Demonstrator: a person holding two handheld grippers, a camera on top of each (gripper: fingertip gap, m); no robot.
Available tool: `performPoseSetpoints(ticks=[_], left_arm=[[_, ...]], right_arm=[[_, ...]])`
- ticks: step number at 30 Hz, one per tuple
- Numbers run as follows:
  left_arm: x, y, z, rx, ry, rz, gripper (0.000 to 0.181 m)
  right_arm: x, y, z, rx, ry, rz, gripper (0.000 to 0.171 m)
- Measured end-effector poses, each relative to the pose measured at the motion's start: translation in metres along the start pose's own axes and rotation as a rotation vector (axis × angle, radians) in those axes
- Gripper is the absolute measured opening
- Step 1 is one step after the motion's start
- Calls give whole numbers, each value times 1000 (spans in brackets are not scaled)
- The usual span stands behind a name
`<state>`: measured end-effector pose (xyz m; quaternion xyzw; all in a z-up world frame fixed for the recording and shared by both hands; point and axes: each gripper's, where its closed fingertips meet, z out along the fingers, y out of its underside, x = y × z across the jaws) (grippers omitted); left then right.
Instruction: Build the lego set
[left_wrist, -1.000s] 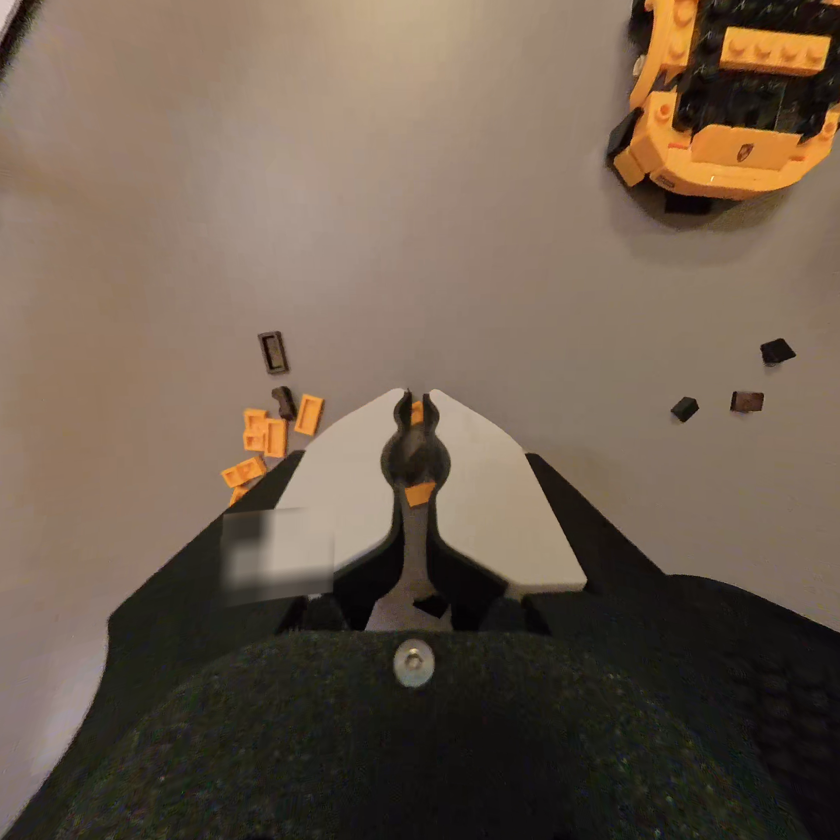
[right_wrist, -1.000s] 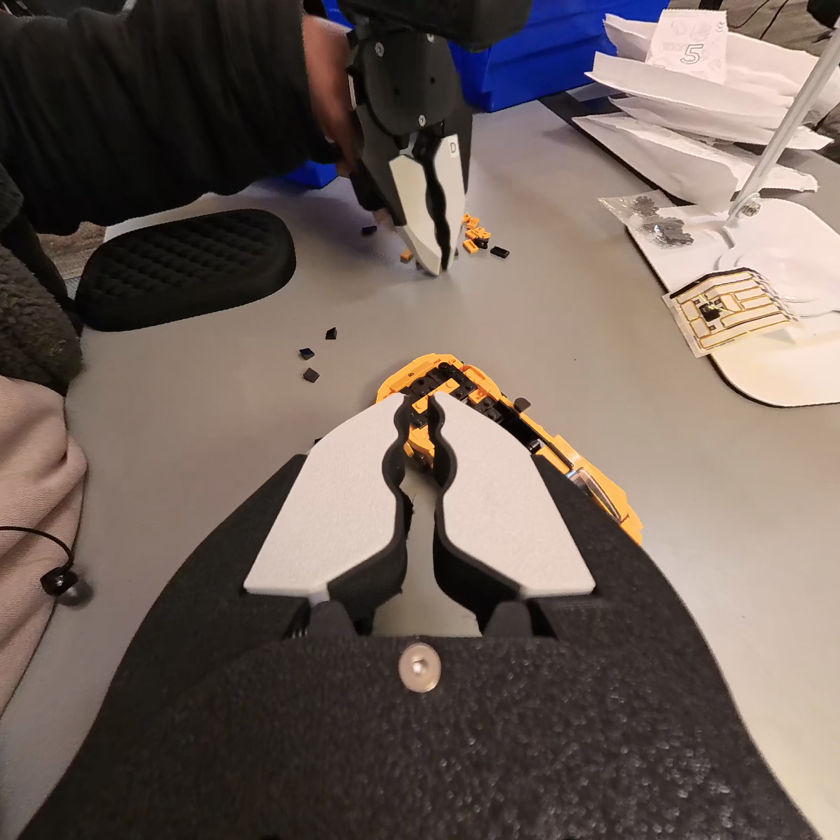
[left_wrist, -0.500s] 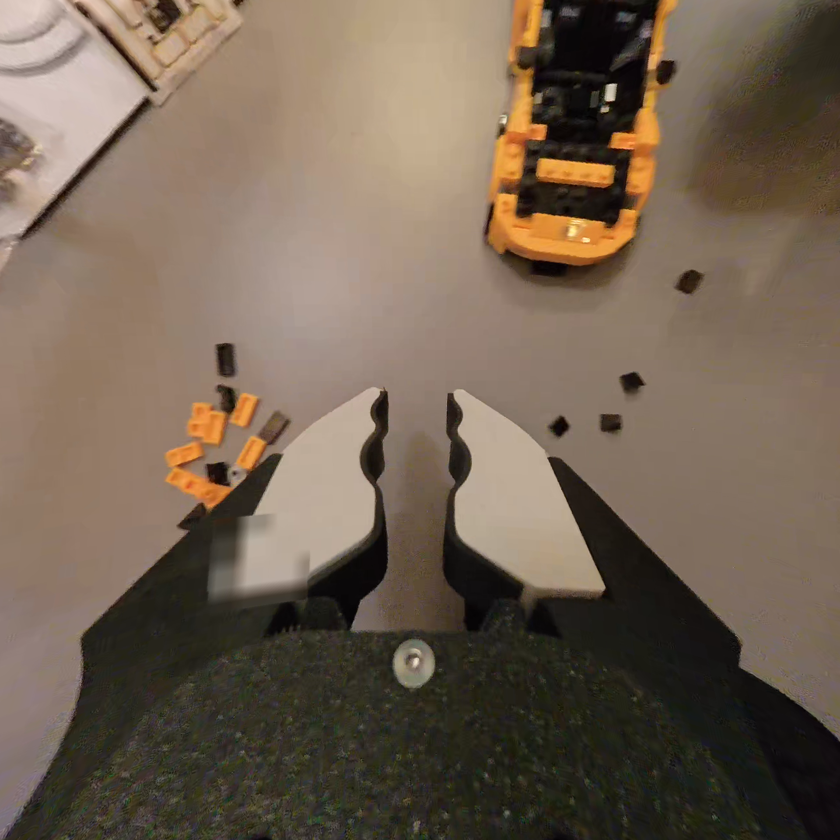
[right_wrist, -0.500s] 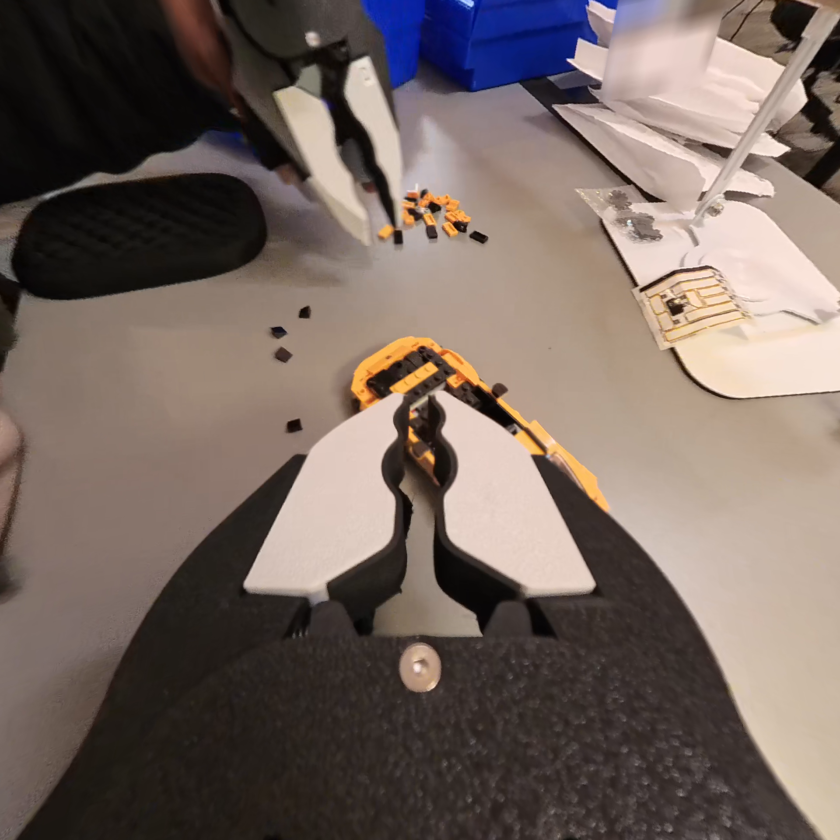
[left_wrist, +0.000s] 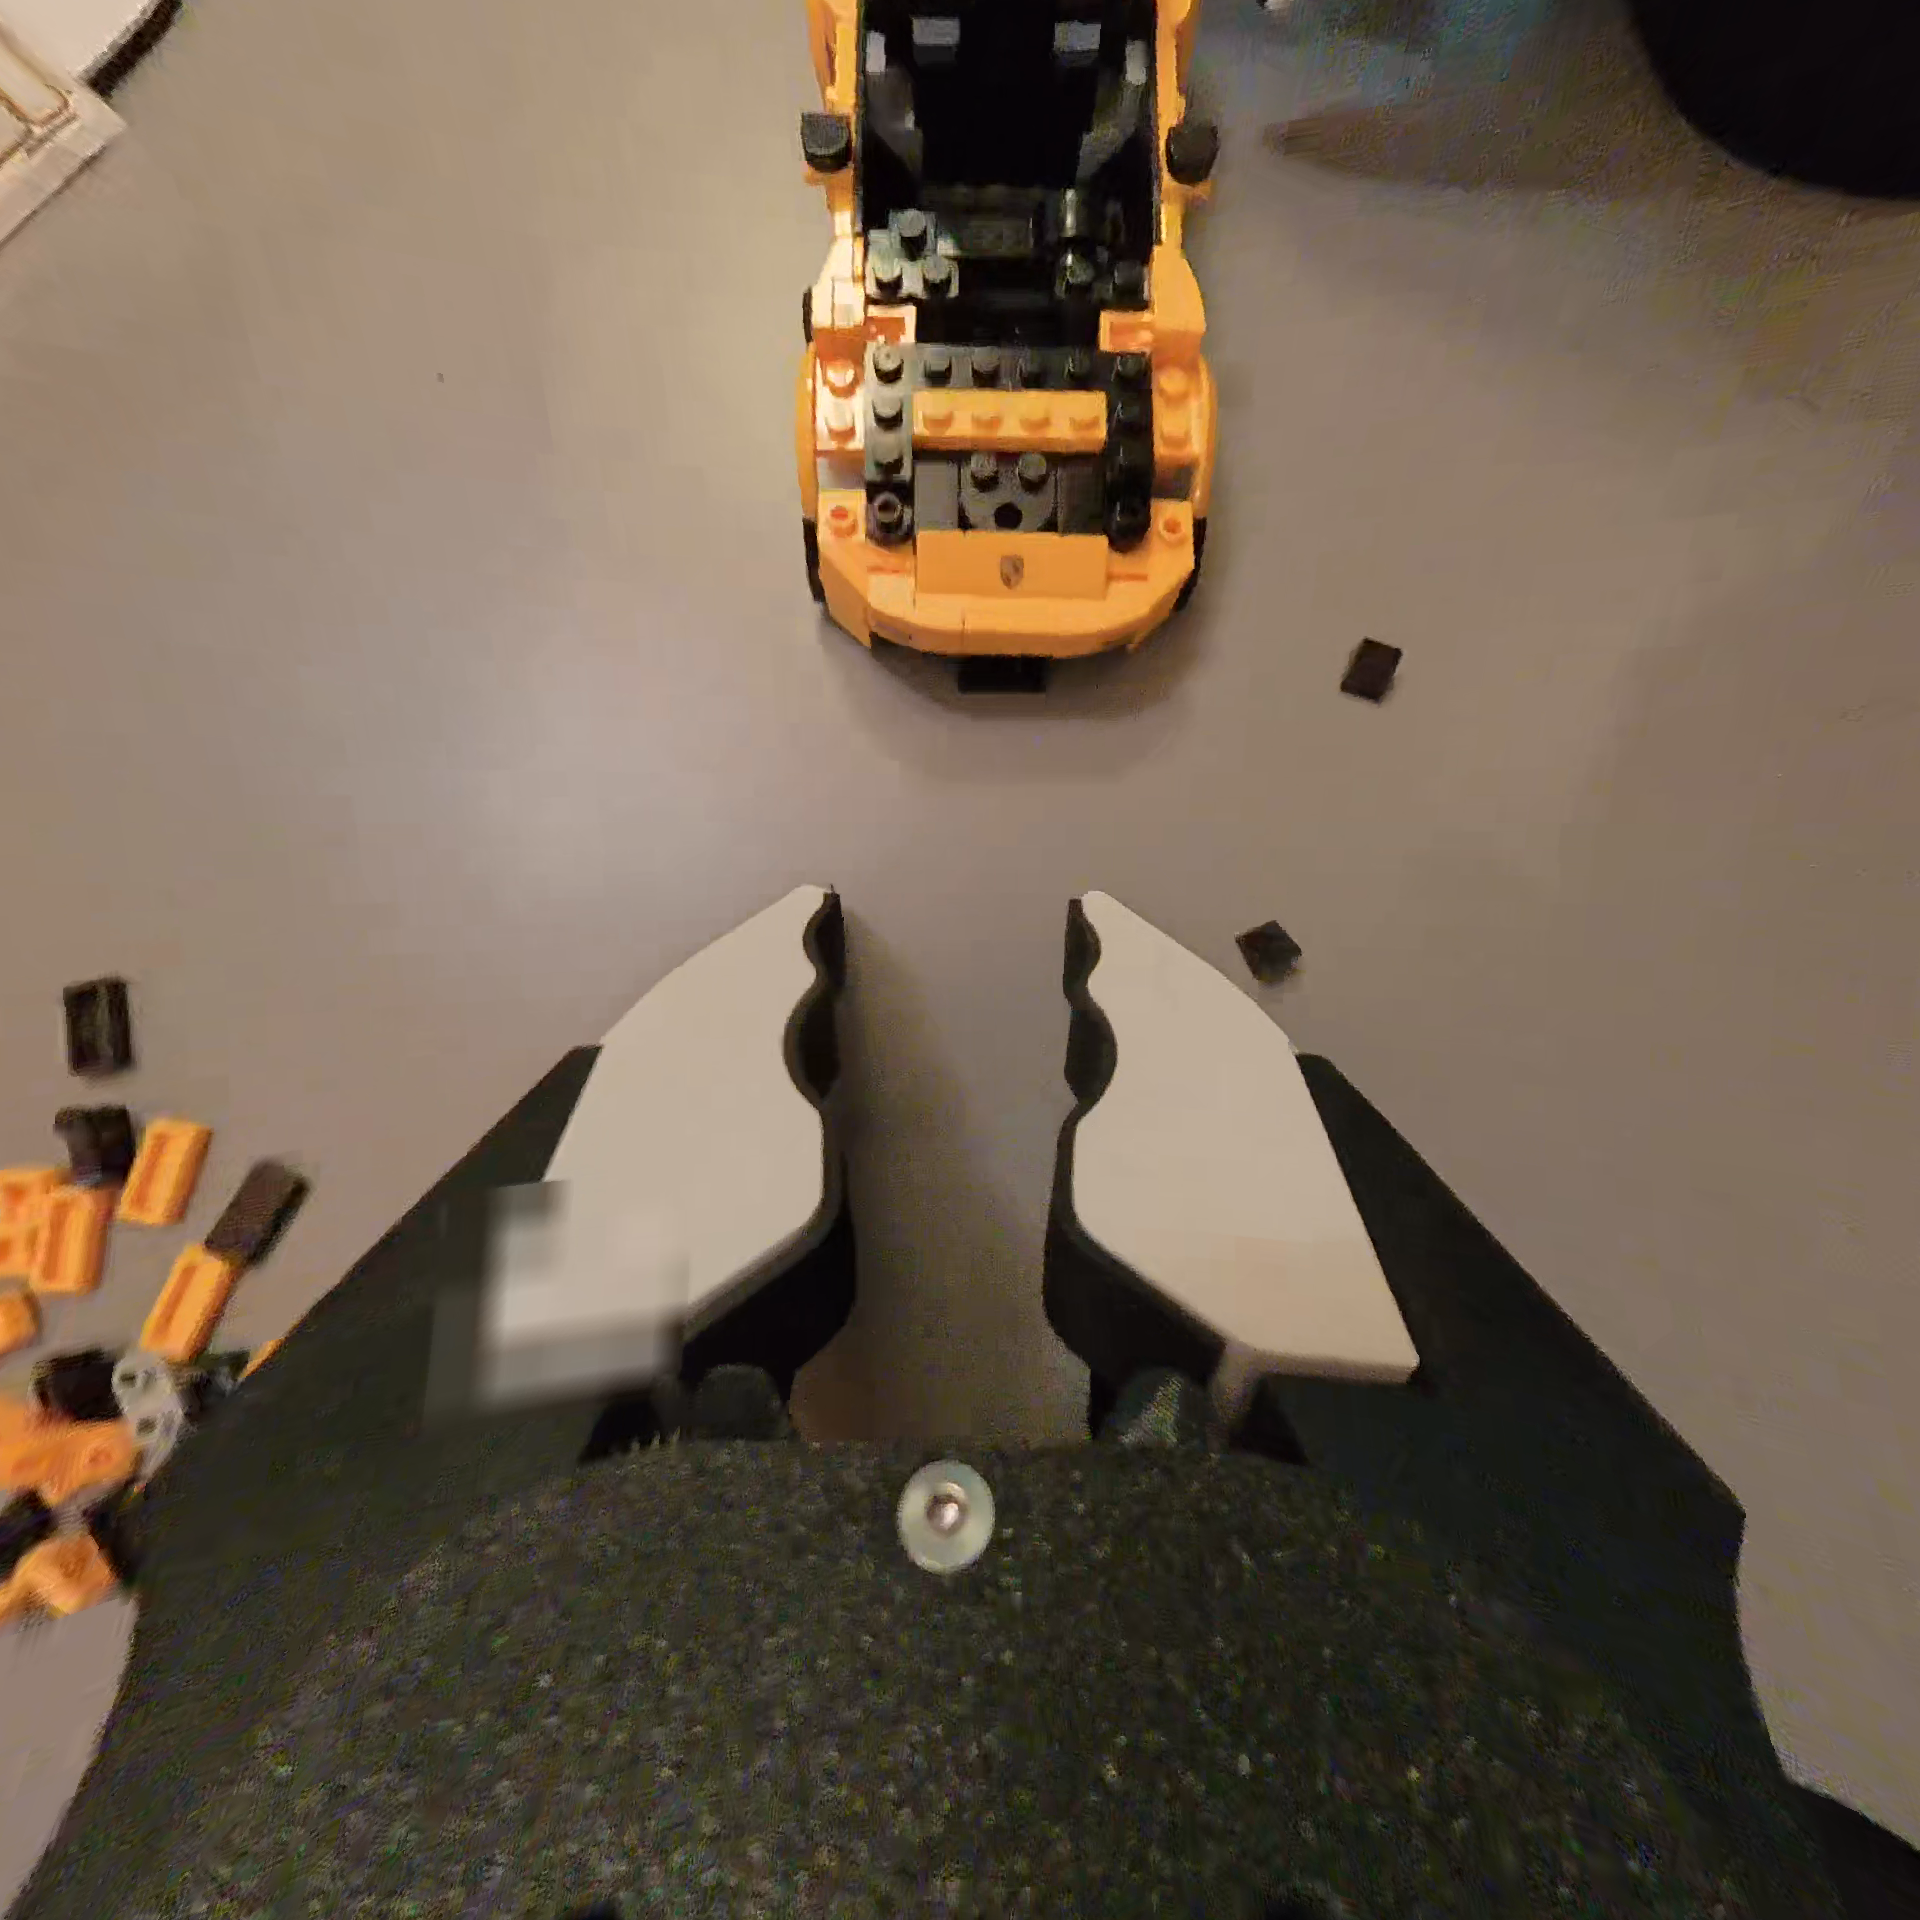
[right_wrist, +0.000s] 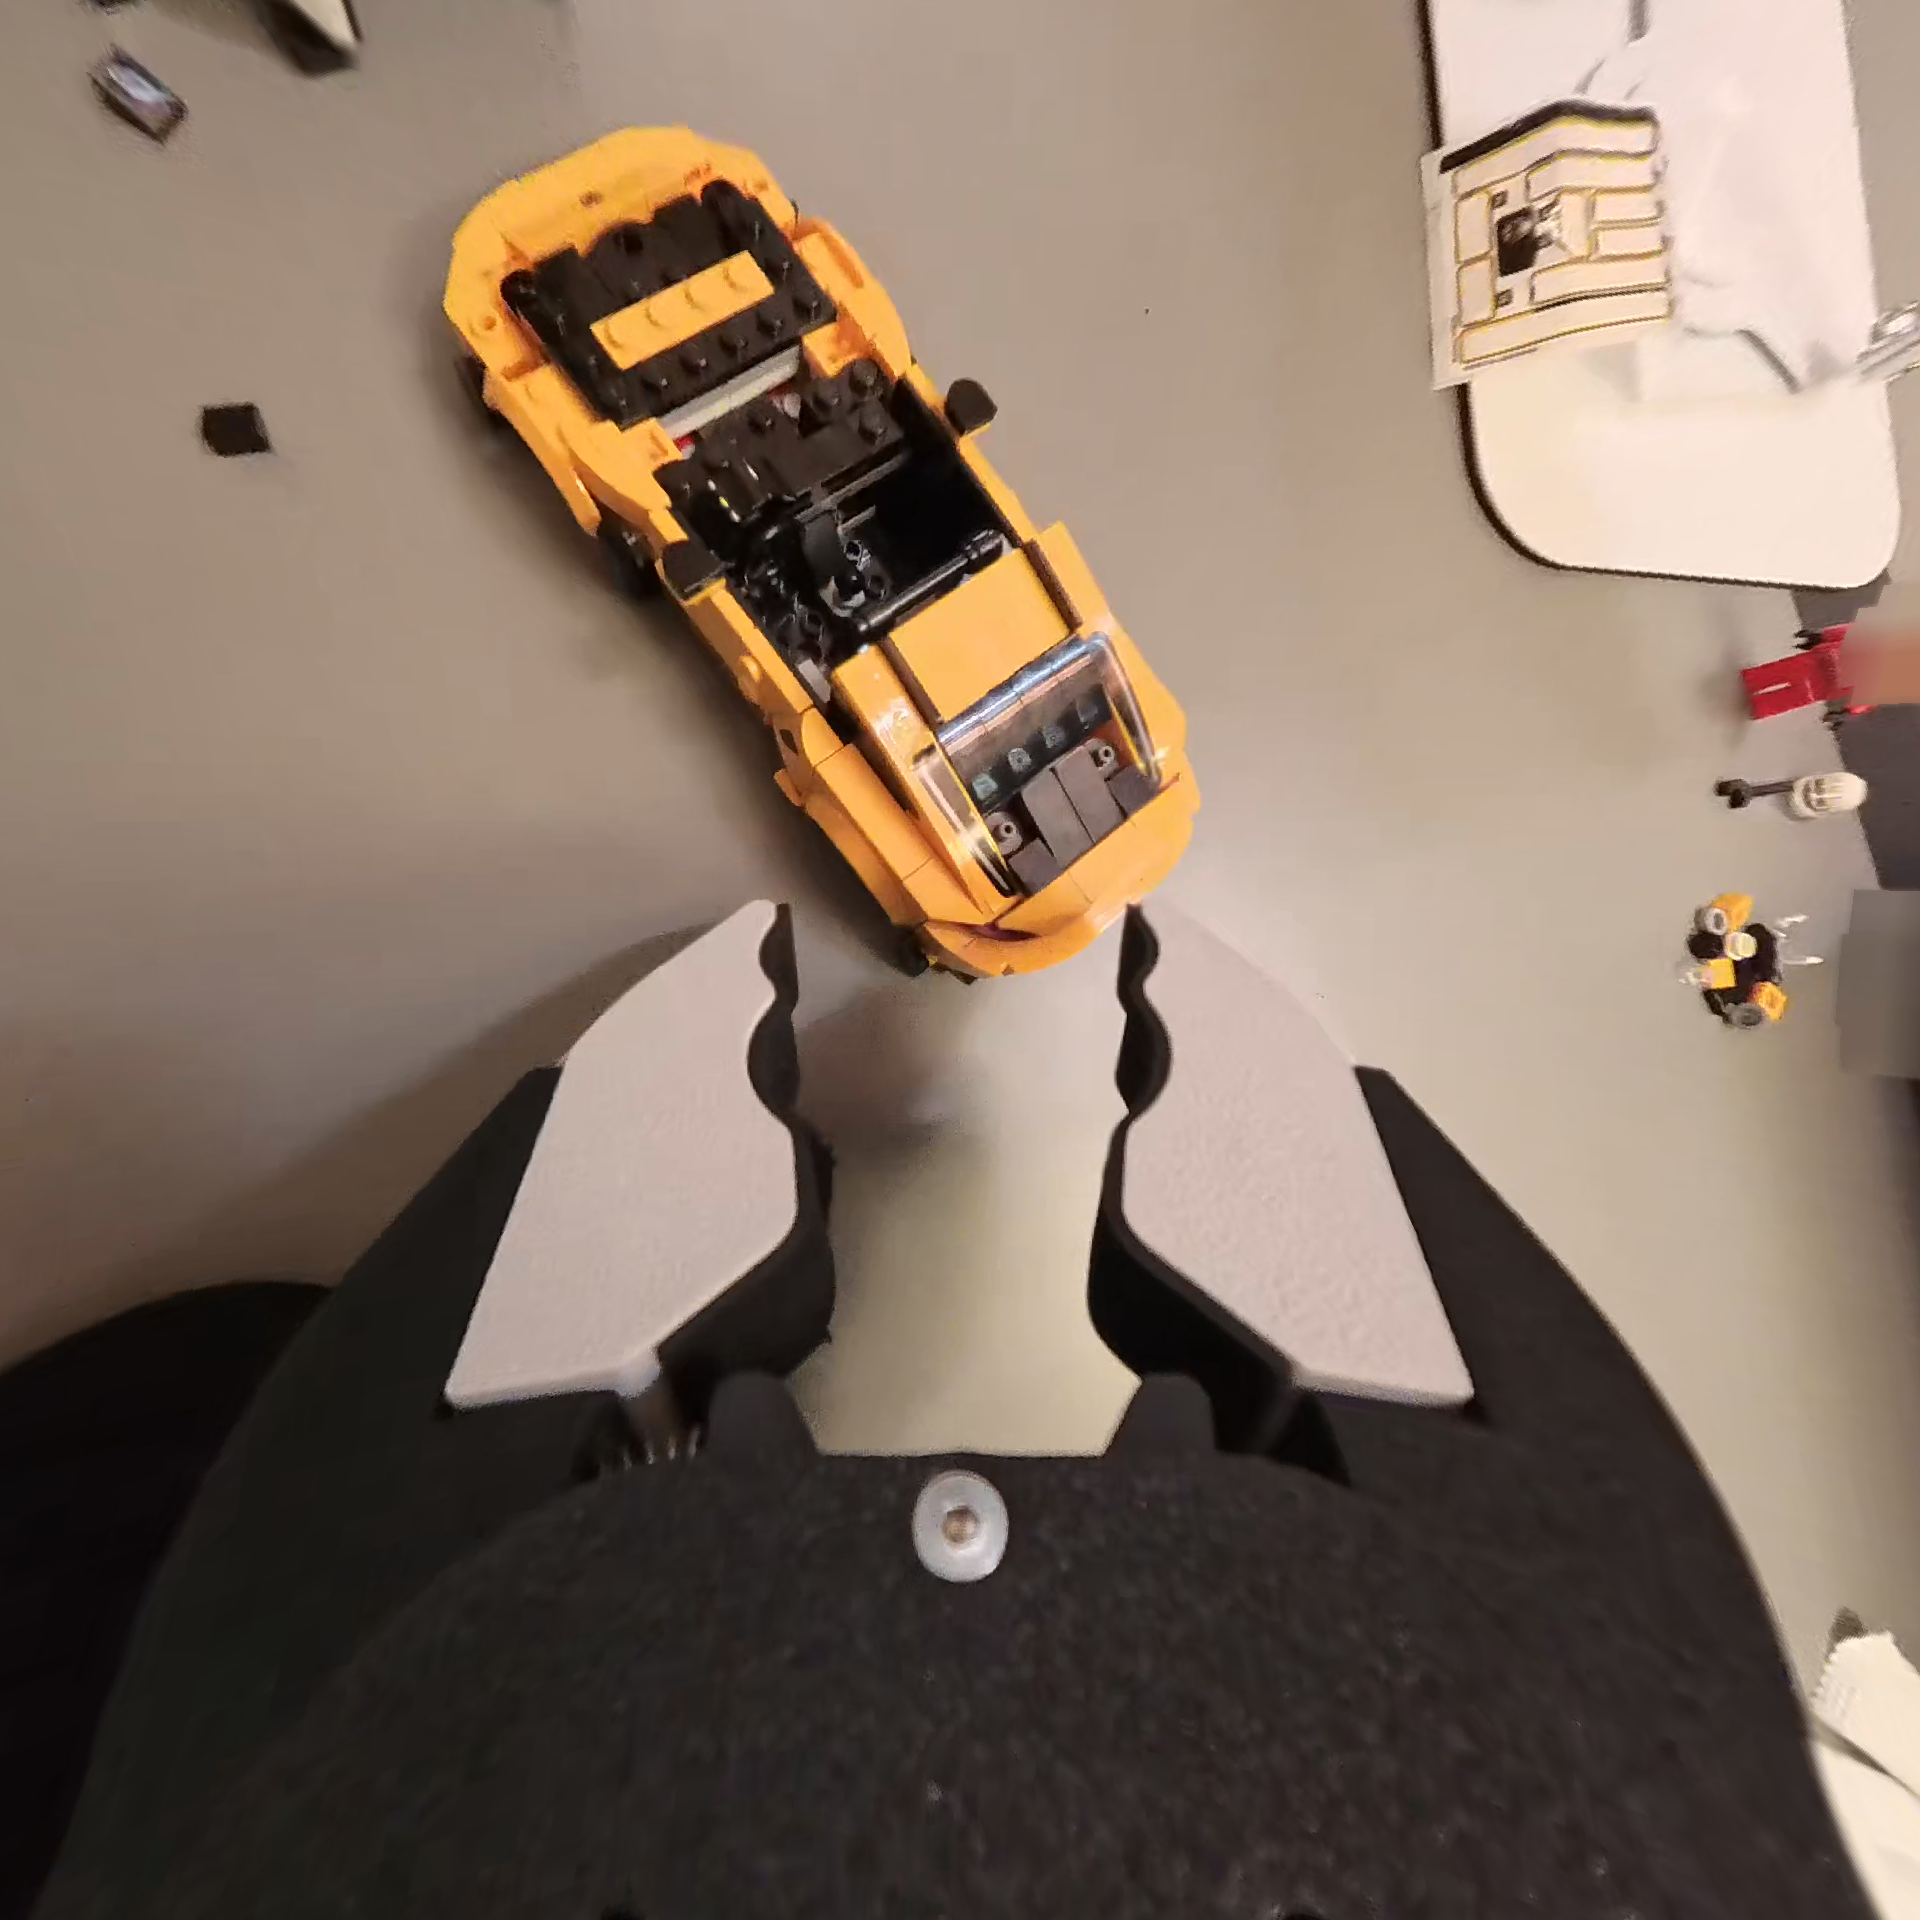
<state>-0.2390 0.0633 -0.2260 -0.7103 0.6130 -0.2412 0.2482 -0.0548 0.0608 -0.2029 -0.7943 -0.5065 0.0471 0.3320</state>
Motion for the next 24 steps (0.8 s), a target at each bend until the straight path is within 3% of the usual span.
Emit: performPoseSetpoints(ticks=[4, 8, 18, 24], left_arm=[[4, -24, 19, 34, 97, 75, 56], [5, -34, 25, 53, 100, 78, 41], [21, -27, 21, 81, 131, 77, 36], [8, -37, 2, 203, 86, 35, 35]], right_arm=[[8, 2, 11, -24, 17, -30, 48], [19, -3, 18, -25, 11, -39, 44], [40, -18, 38, 64, 76, 28, 31], [38, -20, 12, 179, 153, 165, 32]])
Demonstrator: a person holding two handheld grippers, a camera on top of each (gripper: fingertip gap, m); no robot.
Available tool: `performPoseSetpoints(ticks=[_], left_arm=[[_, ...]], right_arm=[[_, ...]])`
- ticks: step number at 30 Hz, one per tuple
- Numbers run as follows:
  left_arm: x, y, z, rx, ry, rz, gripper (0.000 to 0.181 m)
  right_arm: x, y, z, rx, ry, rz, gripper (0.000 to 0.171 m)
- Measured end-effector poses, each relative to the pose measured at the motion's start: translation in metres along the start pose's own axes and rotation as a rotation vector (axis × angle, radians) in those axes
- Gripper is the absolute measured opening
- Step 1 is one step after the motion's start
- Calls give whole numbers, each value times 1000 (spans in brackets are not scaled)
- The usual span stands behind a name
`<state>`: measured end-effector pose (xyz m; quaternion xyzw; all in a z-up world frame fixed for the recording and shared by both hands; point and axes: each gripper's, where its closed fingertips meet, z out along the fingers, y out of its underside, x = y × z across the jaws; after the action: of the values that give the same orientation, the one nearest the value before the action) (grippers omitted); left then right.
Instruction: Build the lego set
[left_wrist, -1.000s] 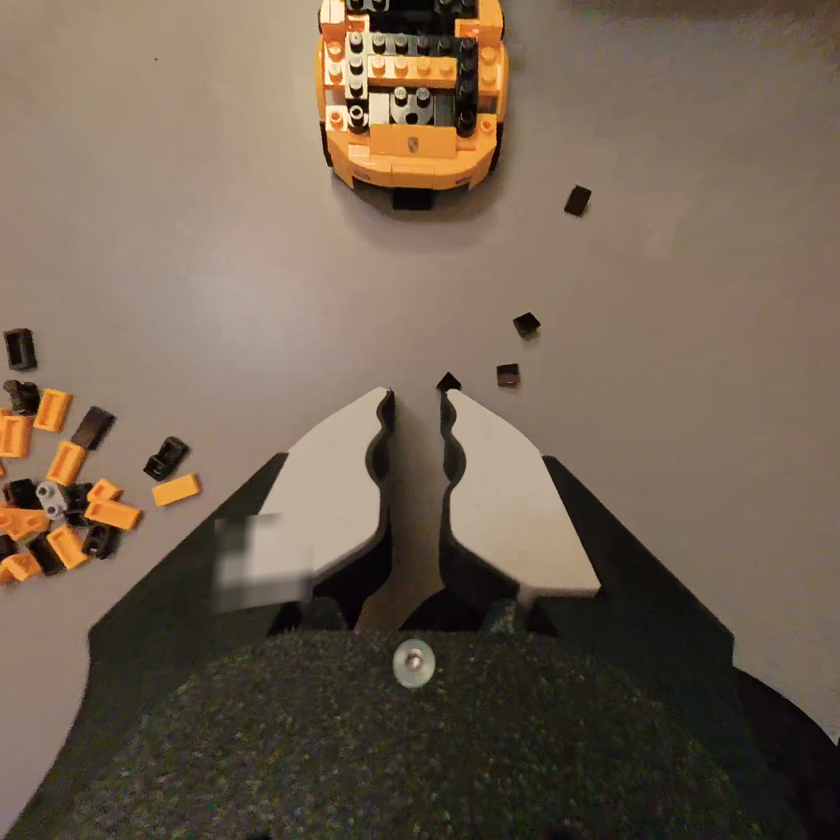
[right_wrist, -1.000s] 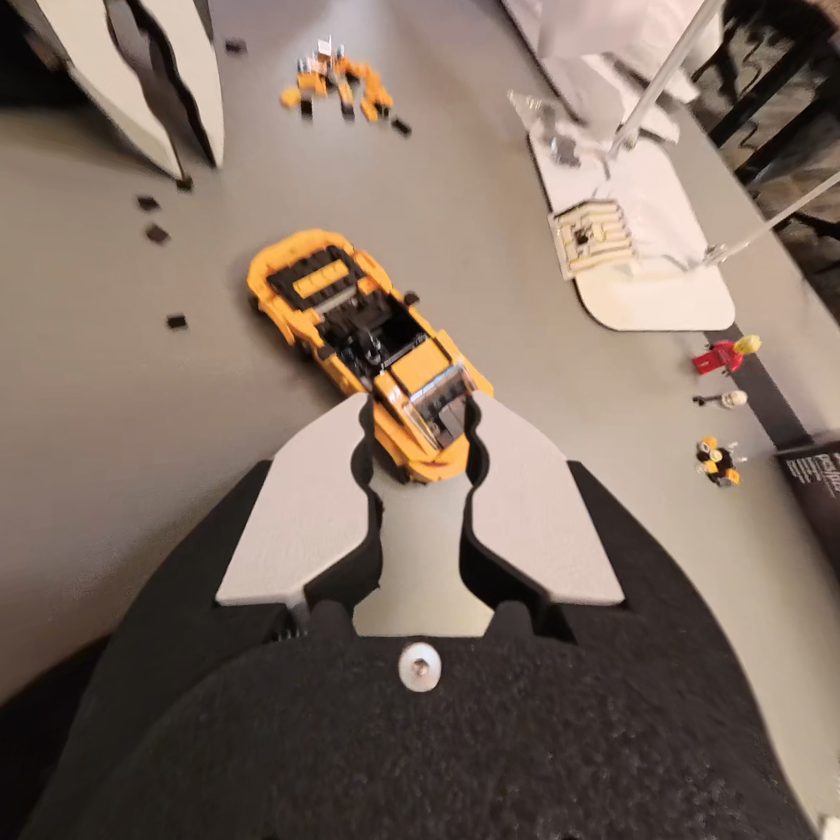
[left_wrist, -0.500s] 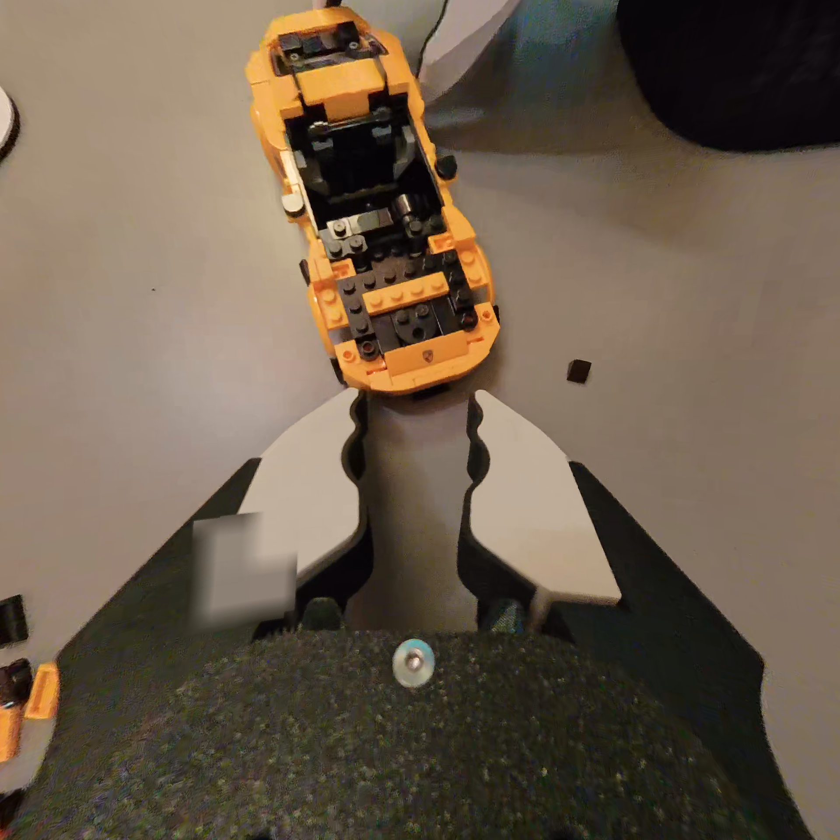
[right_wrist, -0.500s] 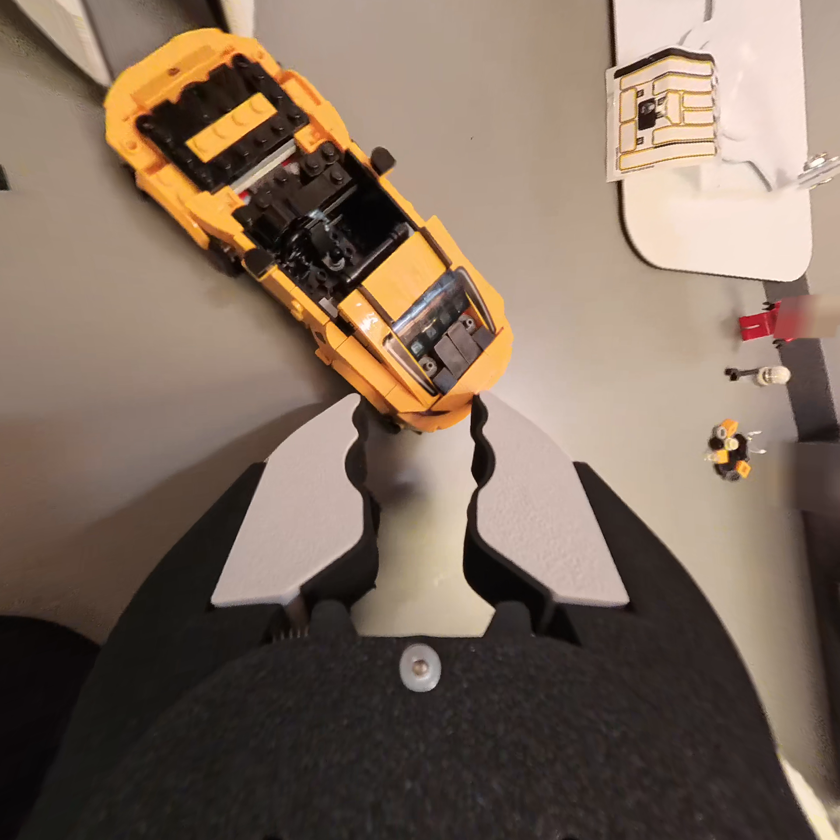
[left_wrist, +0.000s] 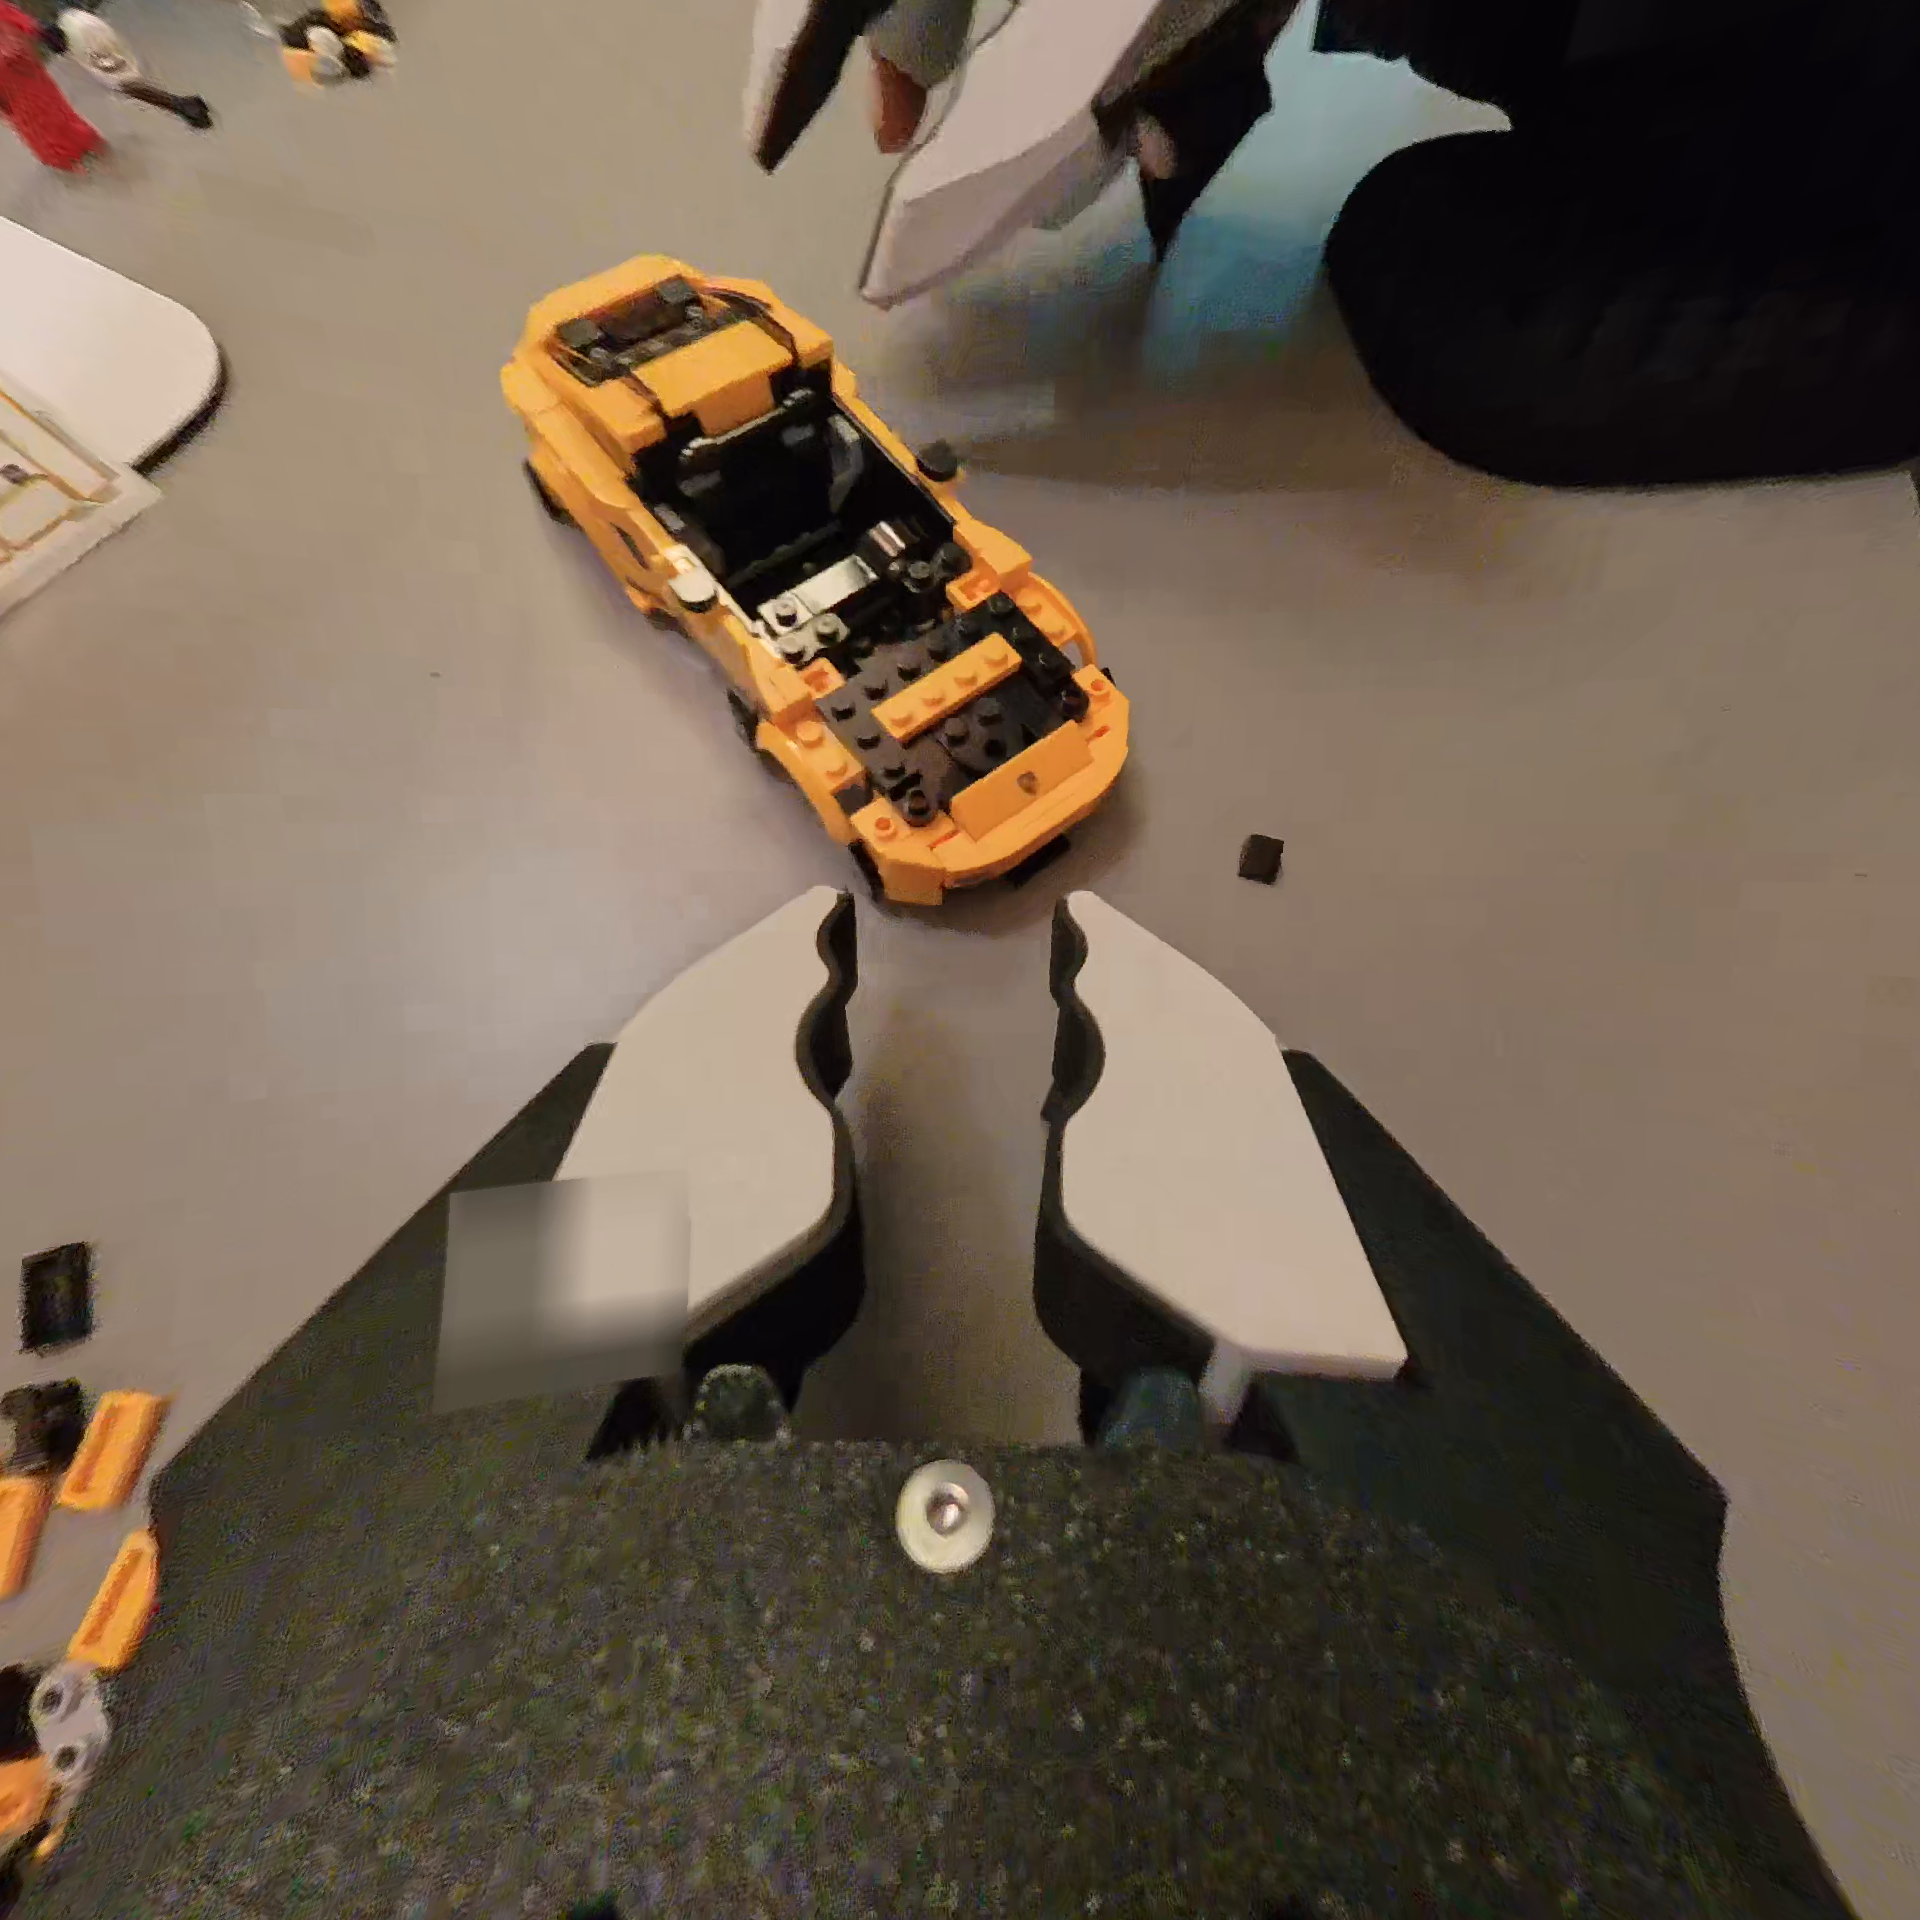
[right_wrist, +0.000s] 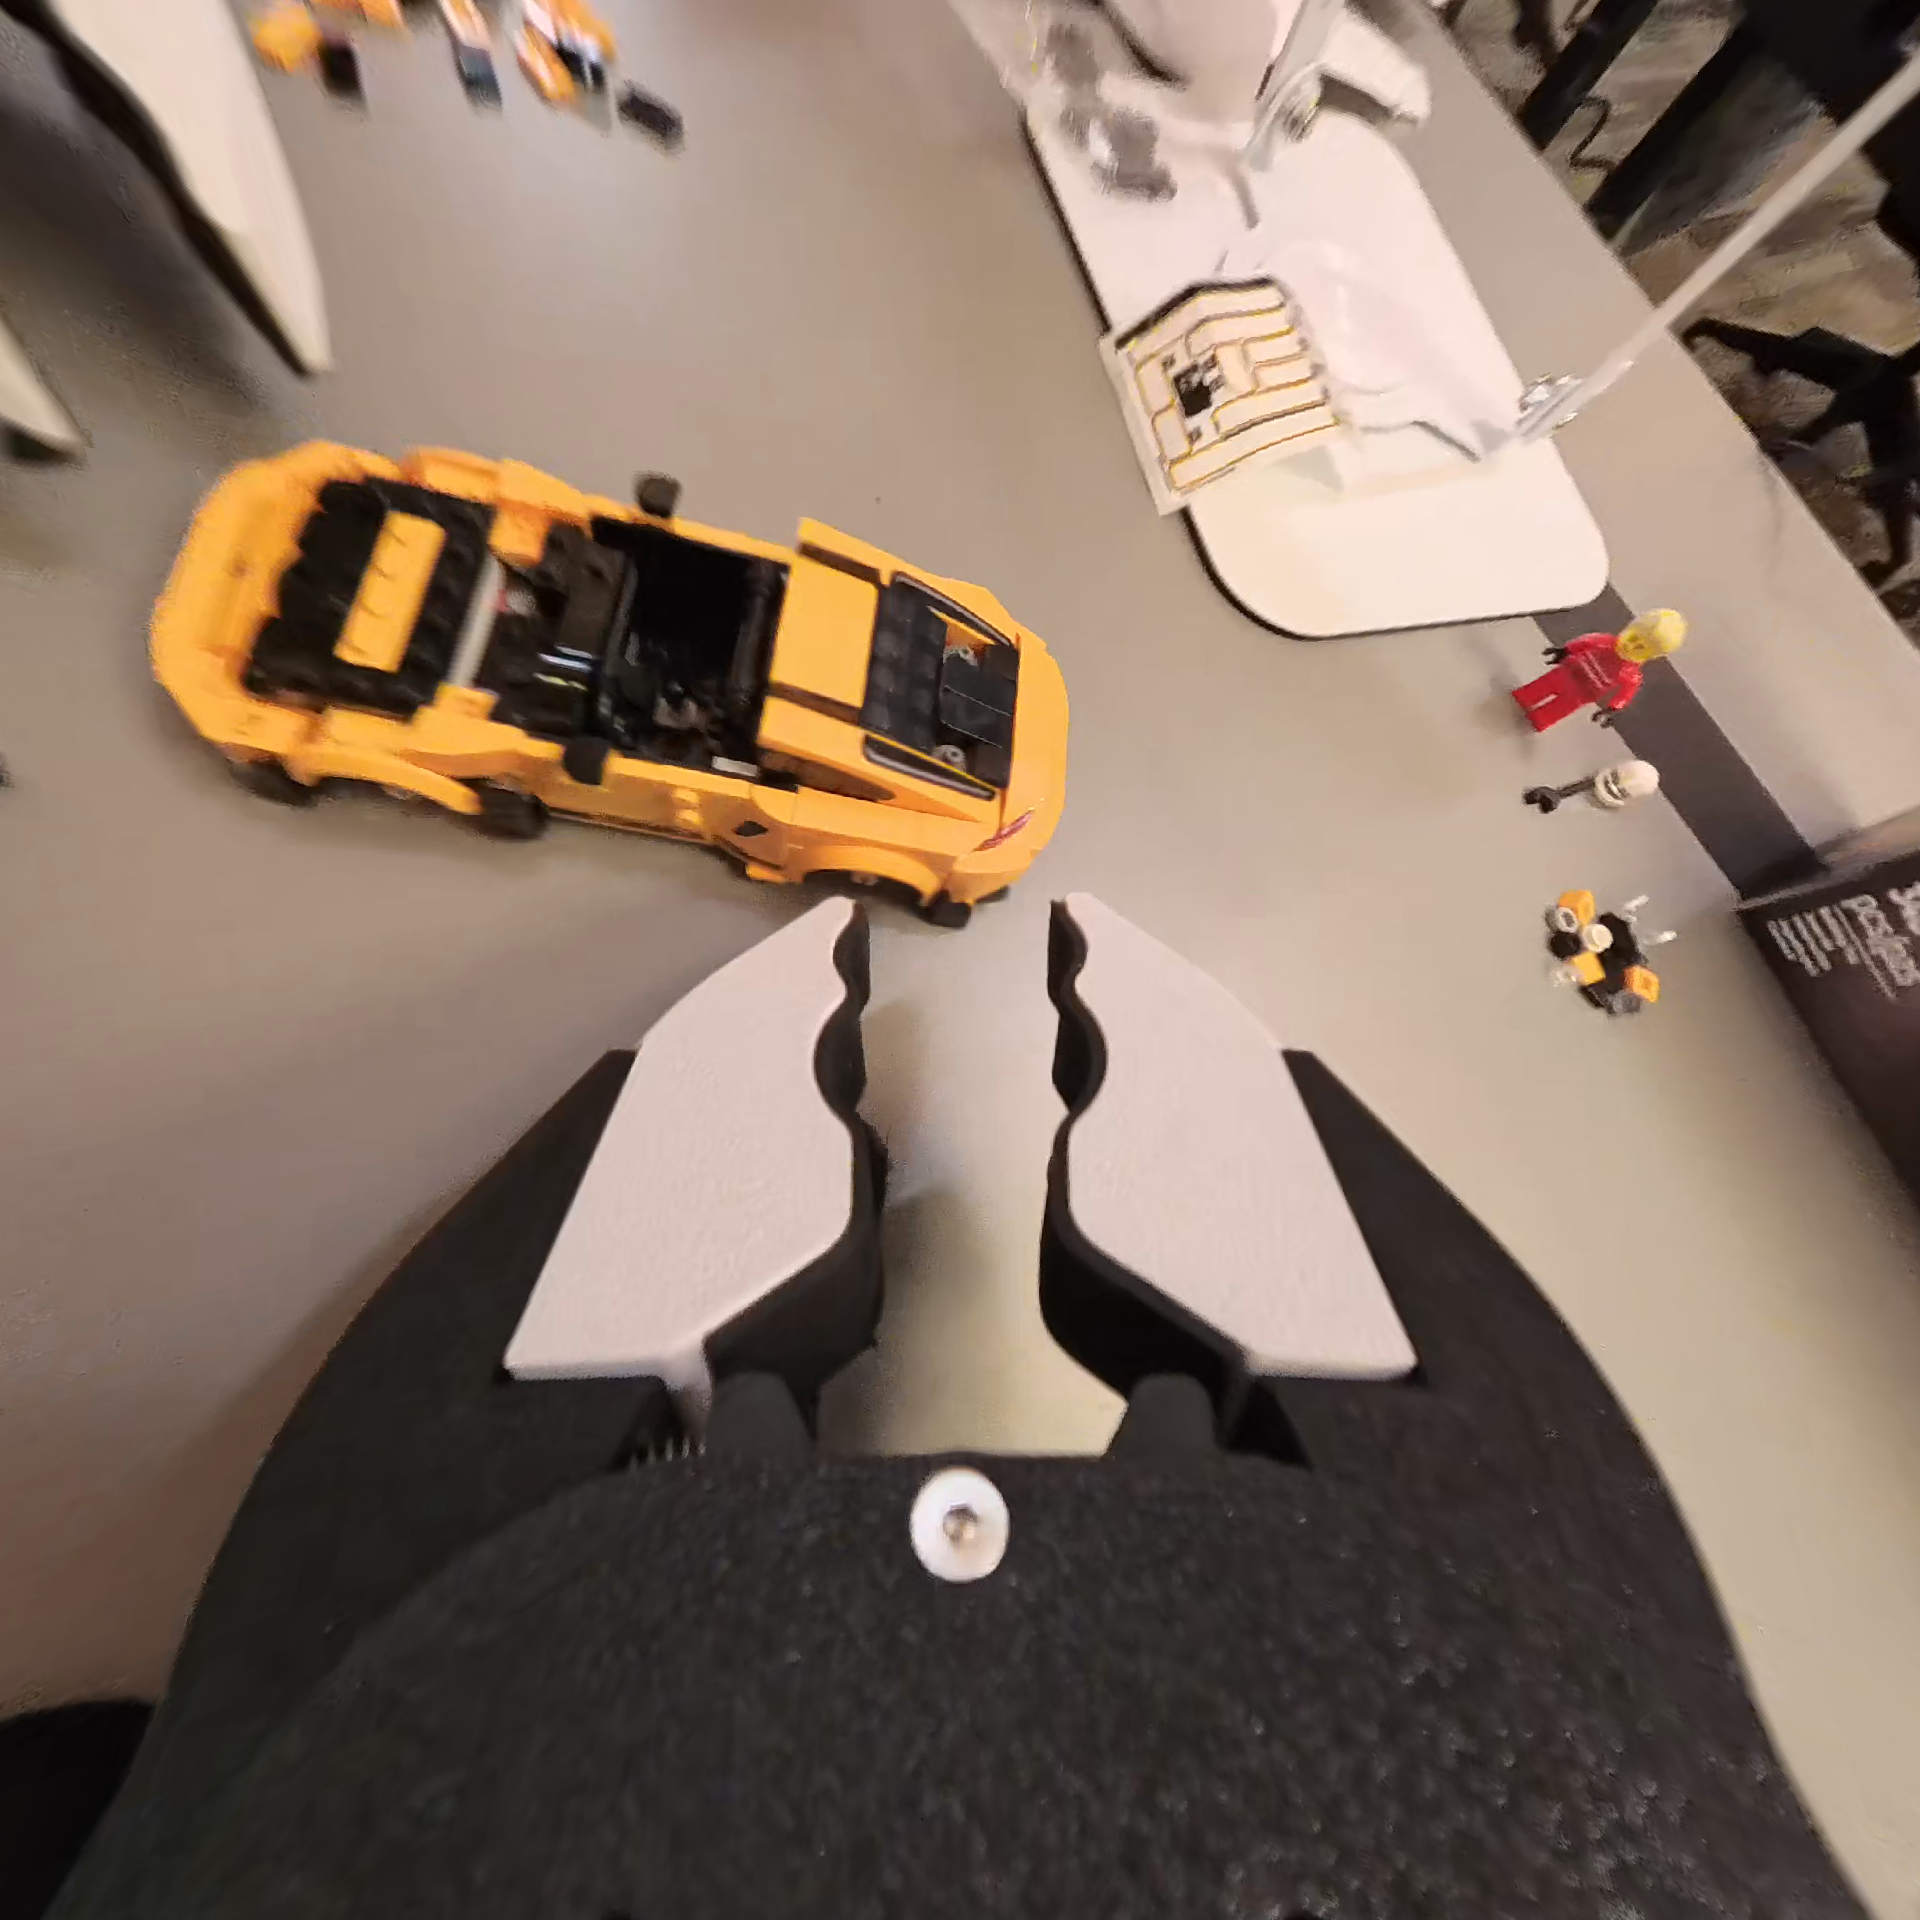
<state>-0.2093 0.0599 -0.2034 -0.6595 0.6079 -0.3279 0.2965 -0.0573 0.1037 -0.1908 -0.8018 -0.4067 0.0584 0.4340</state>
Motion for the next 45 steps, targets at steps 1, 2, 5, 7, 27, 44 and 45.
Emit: performPoseSetpoints(ticks=[1, 2, 5, 7, 27, 44, 45], left_arm=[[-6, 0, -3, 13, -27, -1, 35], [-11, -1, -6, 30, -53, -5, 35], [-22, -9, -16, 98, -99, -39, 32], [-26, -13, -20, 136, -116, -54, 27], [-17, -11, -13, 127, -100, -19, 30], [-22, -29, -36, 274, -91, -83, 0], [-24, -29, -37, 277, -104, -80, 0]], right_arm=[[-5, -3, -7, 29, 0, 30, 32], [-12, -6, -14, 53, -6, 53, 32], [-46, -13, -32, 90, -61, 66, 30], [-73, -14, -39, 76, -108, 45, 28], [-98, -16, -5, -51, -177, 24, 32], [-32, -47, -20, 318, 174, 66, 0], [-33, -49, -21, 339, 178, 58, 0]])
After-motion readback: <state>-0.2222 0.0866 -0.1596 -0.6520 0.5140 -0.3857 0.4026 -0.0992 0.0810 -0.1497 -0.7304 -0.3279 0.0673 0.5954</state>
